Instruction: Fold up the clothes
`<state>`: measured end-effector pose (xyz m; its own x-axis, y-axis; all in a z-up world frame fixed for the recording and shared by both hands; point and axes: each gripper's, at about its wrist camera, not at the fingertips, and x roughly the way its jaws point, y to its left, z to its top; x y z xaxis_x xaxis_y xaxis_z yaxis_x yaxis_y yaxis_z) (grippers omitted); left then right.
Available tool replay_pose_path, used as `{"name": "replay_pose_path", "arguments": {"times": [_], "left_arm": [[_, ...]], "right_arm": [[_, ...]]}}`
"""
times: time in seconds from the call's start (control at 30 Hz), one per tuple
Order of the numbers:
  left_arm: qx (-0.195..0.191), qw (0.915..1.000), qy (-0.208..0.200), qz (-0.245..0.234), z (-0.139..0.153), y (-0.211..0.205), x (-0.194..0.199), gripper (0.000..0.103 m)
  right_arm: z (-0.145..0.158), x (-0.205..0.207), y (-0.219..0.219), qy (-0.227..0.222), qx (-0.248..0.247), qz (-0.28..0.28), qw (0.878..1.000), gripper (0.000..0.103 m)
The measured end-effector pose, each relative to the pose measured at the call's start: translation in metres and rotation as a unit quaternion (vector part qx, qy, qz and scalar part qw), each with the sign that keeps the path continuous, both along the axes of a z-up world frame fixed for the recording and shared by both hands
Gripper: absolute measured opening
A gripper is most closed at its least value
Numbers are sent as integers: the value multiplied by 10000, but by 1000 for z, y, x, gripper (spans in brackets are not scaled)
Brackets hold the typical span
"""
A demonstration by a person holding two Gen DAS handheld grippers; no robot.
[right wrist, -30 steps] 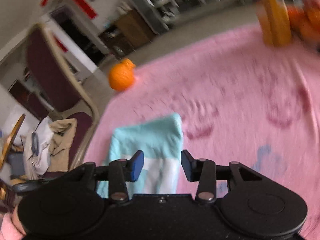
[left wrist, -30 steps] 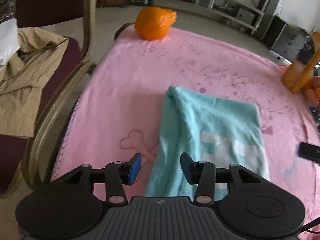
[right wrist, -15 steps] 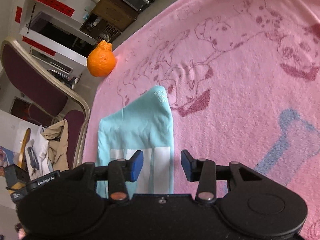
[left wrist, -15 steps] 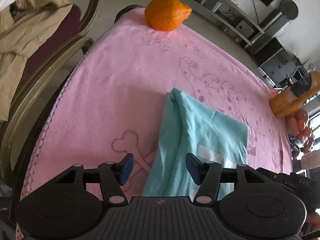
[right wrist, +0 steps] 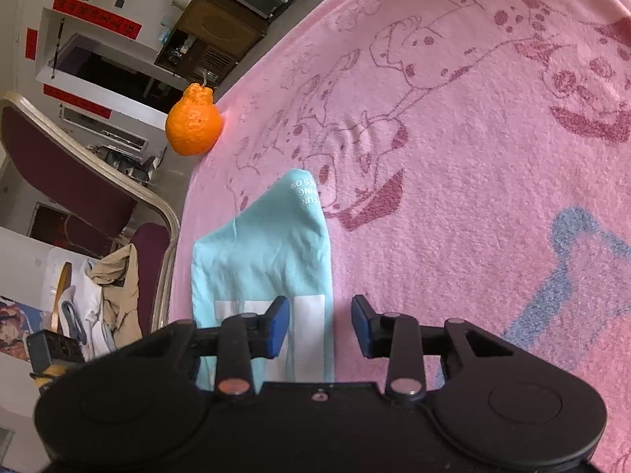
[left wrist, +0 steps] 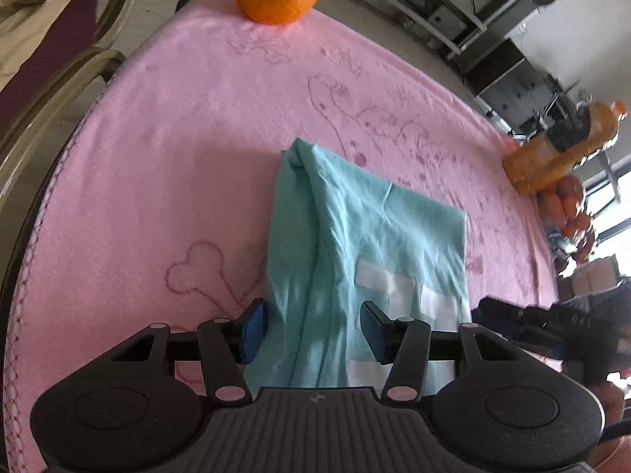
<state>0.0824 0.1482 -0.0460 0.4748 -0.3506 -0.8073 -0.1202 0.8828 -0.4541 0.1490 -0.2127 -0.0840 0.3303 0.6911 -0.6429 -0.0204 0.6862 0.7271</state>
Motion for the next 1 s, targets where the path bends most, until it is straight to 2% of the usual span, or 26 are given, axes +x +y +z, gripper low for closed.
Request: {"name": "replay_pose_path", "arguments": {"times": [0.2,0.37,0.53,0.6,0.77,0.8,0.83,0.87,1.0], "left_arm": [[-186,9997,-134,94,-6,1,17,51],[-498,9981,-326,184,-11,6,28,50],[-648,9967,-485,69,-12,3,37,47],[-553,9969,-551,128,-13,3,39,36],[-377,9968,-631,319,-13,-4,40,27],[-235,9971,-670,282,-12,-9,40,13],[-97,9971,-711,248,-11,-14,39,12],[11,9968,-767,241,-8,-18,37,9],[654,9893,-1299,106,19,-44,17,8]], "right_arm": [[-7,10,4,-27,306,-65,9995,34],[-21,21,4,0,837,-199,9963,33],[-32,34,16,32,1341,280,9906,33],[-31,36,21,-69,1272,318,9913,31],[-23,34,22,-613,757,-285,9948,27],[-21,32,26,-721,651,-268,9949,26],[-19,30,30,-840,490,-268,9949,23],[-14,28,37,-966,152,-244,9949,10],[11,12,59,-1602,-864,-117,9832,6]]}}
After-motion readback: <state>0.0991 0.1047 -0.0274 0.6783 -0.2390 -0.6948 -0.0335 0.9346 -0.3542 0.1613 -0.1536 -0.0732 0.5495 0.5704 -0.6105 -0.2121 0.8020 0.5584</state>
